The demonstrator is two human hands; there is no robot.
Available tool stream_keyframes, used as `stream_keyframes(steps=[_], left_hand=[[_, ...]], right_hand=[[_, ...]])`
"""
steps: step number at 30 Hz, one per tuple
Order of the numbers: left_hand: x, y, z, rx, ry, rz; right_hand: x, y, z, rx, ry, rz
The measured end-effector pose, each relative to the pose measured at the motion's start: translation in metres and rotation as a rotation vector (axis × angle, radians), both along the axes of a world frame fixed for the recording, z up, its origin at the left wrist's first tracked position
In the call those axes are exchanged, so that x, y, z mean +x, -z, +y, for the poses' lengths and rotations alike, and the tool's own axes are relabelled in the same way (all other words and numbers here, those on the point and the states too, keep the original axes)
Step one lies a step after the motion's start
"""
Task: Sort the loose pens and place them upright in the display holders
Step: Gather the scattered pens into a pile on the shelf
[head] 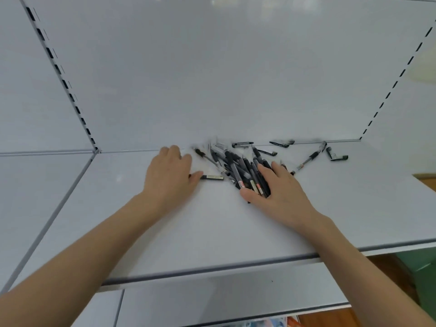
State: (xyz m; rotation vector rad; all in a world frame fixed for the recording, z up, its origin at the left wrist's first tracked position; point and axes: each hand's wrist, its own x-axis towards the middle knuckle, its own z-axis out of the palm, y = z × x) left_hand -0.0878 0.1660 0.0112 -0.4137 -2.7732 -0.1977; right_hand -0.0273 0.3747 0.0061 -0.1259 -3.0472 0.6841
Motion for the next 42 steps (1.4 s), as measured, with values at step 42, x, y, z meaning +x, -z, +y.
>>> stream_keyframes(steps=[42], left_hand=[[-0.01,0.017,0.09,0.234,-0.154,-0.317]], right_hand=[[-0.073,0.006,0.145,0.029,0.266,0.027]])
